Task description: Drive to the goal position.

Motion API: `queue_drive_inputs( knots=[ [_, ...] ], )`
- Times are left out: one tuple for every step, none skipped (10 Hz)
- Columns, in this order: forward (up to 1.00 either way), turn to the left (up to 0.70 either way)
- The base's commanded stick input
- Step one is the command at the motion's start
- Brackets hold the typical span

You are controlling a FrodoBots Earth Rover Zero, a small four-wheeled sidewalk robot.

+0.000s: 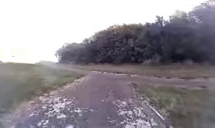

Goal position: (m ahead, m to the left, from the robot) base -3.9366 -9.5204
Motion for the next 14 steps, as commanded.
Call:
queue_drive_inputs(
  knots=[
    [0.70, -0.14],
    [0.70, -0.14],
    [0.70, -0.09],
    [0.70, -0.05],
    [0.70, -0.01],
    [0.70, 0.00],
    [0.70, 0.00],
    [0.70, 0.00],
    [0.70, 0.00],
    [0.70, 0.00],
    [0.70, 0.00],
    [0.45, 0.00],
    [0.45, 0.00],
    [0.45, 0.00]
  ],
)
